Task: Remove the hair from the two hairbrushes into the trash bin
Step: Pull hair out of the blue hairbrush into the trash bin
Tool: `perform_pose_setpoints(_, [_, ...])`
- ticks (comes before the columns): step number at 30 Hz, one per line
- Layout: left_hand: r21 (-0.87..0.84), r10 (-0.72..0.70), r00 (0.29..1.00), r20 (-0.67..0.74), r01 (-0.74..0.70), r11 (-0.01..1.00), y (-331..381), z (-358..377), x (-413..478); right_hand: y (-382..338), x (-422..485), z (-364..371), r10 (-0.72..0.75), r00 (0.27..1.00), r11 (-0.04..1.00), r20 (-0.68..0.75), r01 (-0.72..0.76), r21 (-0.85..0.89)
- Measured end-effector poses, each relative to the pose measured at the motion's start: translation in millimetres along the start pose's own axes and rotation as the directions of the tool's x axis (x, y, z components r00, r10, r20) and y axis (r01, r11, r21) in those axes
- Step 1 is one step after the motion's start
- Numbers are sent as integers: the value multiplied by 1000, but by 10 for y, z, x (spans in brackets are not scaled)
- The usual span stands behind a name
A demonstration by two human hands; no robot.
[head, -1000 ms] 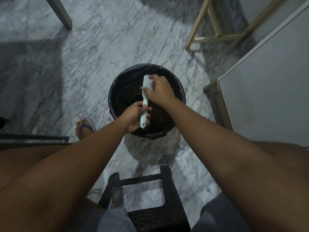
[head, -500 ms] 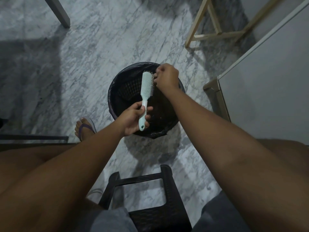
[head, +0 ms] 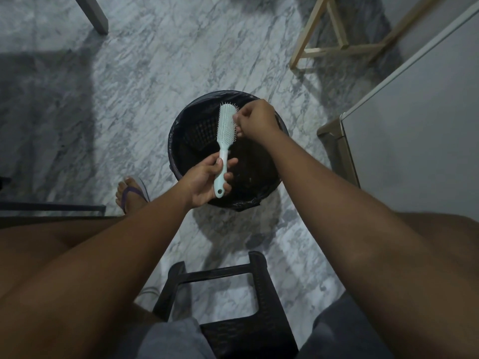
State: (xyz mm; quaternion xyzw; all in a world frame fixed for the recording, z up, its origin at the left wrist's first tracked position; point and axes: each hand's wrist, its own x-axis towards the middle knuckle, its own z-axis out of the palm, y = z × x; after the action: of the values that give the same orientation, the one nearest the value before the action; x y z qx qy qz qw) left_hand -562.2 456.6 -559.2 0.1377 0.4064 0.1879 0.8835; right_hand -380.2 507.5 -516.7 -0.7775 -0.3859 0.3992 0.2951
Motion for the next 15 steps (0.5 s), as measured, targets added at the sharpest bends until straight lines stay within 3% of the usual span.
perform_pose_setpoints(8, [-10, 19, 999, 42, -18, 1000, 81, 187, 36, 51, -26, -6, -45, 953, 974, -301, 109, 199])
perform_pose_setpoints(15, [13, 22, 1000, -2, -22, 1000, 66, 134, 15, 38, -22, -111, -129, 939, 959, -319, 199, 199])
